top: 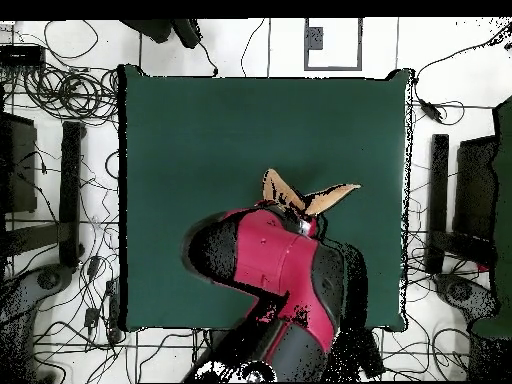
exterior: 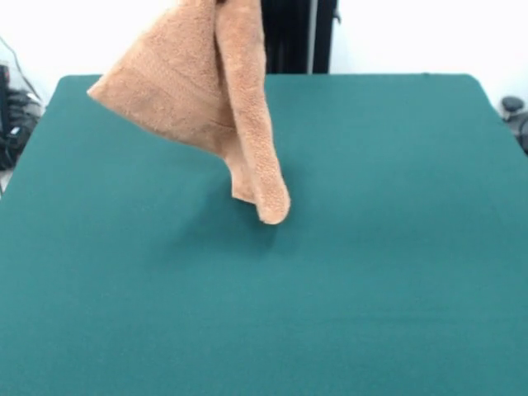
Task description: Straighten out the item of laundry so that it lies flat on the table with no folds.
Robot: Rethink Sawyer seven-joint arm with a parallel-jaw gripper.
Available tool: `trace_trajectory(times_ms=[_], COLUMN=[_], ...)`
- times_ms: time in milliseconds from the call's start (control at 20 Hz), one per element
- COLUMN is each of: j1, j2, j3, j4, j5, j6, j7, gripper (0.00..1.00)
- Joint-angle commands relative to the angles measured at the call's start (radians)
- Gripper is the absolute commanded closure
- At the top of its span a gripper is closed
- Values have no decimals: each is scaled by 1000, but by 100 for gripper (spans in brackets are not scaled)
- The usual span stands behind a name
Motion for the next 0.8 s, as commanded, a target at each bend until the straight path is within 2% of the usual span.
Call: trace_trajectory(times_ms=[50, 150, 350, 500, 550, 650, 800], j1=[-16, -19, 20, 86, 98, 96, 35], j2=[-11, -6, 20, 57, 64, 64, 34], j3=[225, 226, 170, 87, 75, 83, 161], j4=[-22, -27, -22, -26, -29, -39, -33], j5=[-81, -88, -63, -23, -19, -23, -31], j6=[-24, -34, -64, -37, -30, -16, -10], j7=[-75, -36, 124, 265, 280, 250, 132], gripper=[100, 100, 100, 100, 100, 100, 100])
